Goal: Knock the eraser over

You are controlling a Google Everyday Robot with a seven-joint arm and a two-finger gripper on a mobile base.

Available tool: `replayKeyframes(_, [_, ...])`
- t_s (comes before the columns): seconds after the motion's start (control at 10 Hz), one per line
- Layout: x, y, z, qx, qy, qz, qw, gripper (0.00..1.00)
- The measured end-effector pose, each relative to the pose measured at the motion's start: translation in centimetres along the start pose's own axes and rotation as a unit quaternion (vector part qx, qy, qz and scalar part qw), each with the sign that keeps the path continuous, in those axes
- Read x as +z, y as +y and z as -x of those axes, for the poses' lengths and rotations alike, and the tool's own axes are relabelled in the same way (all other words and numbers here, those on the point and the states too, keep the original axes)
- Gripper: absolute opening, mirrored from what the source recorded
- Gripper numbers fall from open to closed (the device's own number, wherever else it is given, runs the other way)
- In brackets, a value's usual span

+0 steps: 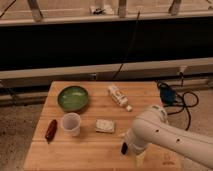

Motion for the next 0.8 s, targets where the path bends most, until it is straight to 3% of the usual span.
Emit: replayKeyframes(0.8, [0.15, -0.07, 0.32, -0.001, -0.007, -0.003, 1.0, 0.8])
